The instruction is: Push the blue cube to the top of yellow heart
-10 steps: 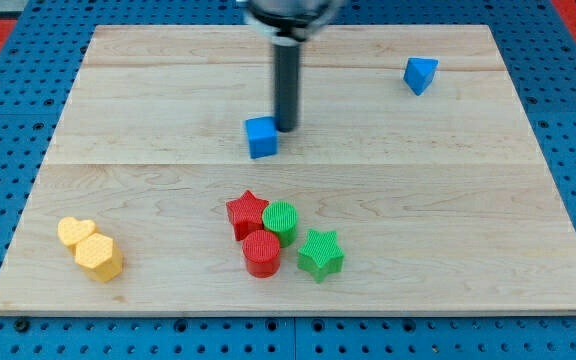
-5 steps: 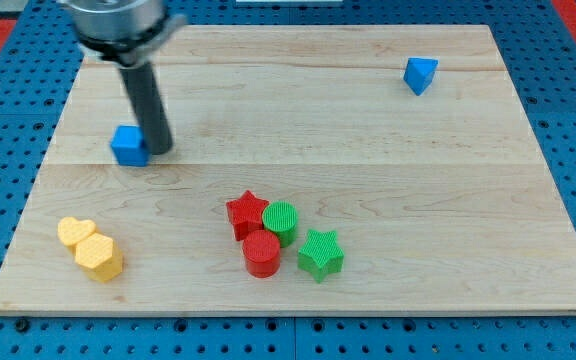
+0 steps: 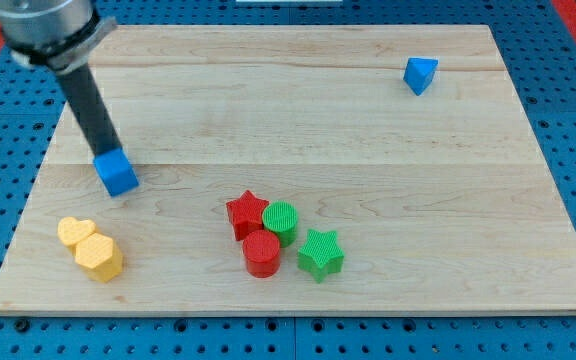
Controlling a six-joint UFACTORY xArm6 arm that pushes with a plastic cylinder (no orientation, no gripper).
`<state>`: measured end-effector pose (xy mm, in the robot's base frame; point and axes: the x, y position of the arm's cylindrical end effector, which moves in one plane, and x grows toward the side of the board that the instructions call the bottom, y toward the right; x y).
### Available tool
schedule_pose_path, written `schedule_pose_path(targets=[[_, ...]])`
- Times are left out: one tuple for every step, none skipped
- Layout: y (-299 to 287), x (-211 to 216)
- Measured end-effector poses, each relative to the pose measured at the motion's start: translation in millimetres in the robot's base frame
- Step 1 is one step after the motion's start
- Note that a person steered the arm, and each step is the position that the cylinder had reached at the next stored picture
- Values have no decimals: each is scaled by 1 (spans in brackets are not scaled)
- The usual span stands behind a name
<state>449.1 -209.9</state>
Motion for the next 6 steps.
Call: schedule_pose_path(targets=[[0,10],[37,-24],[59,-2],[25,10],[22,19],[18,41]])
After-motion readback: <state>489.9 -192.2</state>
